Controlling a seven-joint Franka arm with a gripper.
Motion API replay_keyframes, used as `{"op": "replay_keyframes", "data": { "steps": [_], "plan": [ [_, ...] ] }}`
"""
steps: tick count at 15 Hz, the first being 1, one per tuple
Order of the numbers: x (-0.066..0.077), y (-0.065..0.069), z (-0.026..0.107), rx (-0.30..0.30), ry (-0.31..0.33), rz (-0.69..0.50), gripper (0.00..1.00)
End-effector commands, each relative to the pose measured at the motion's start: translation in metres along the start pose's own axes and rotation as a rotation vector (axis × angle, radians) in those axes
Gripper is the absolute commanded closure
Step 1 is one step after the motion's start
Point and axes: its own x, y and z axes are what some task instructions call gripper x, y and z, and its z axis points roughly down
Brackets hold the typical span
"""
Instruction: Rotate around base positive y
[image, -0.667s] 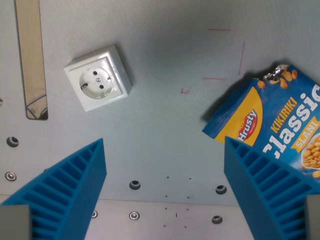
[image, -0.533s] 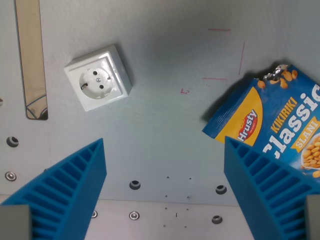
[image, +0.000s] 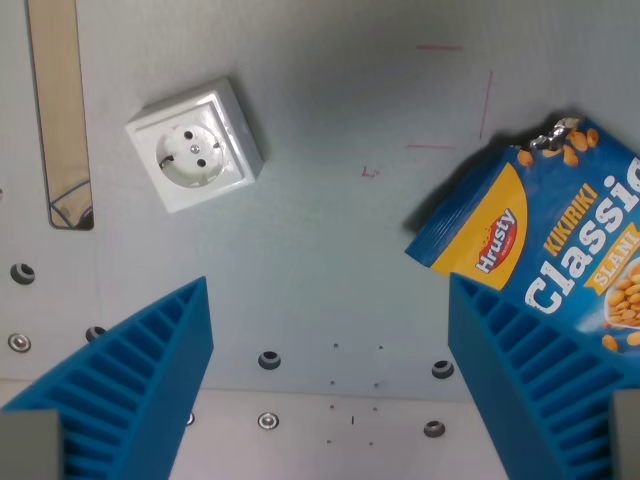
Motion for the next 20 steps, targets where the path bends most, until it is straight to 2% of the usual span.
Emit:
{"op": "replay_keyframes", "data": {
  "steps": [1,20],
  "plan": [
    [0.0031,0.0004,-0.0051,0.014,-0.122,0.0,0.0],
    [0.0031,0.0004,-0.0051,0.04,-0.374,-0.003,0.0]
  ]
}}
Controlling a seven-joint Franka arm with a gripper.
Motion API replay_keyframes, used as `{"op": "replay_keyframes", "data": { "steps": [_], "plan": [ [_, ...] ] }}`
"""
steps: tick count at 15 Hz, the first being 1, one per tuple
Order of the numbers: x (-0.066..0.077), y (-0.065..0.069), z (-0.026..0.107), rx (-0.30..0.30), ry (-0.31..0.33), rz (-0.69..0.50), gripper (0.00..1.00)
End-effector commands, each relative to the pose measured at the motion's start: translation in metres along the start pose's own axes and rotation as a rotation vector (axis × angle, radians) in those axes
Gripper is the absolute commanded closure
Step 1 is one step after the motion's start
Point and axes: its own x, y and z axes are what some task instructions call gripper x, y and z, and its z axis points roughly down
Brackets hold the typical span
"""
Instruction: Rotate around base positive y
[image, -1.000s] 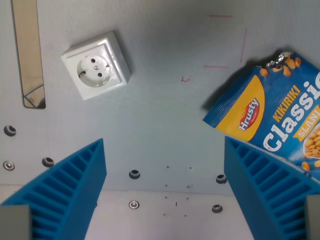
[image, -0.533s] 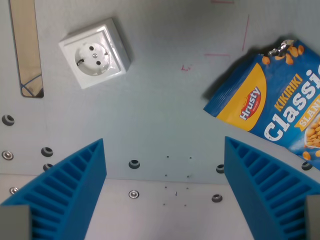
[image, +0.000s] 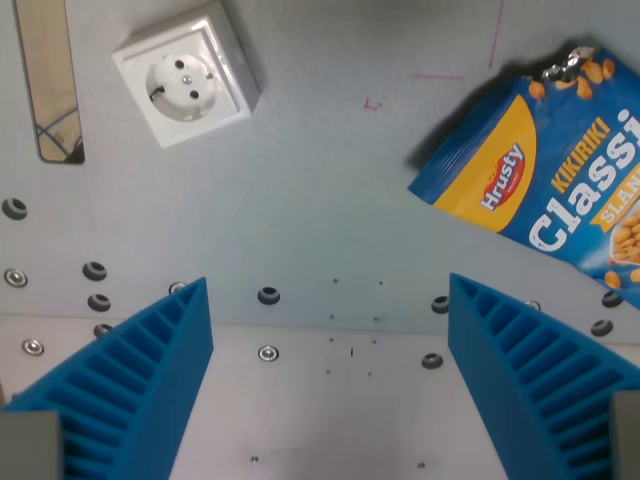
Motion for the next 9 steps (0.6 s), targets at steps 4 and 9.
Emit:
{"op": "replay_keyframes", "data": {
  "steps": [4,9],
  "plan": [
    [0.0069,0.0005,-0.0084,0.039,-0.293,-0.005,0.0],
    [0.0069,0.0005,-0.0084,0.046,-0.359,-0.007,0.0]
  ]
}}
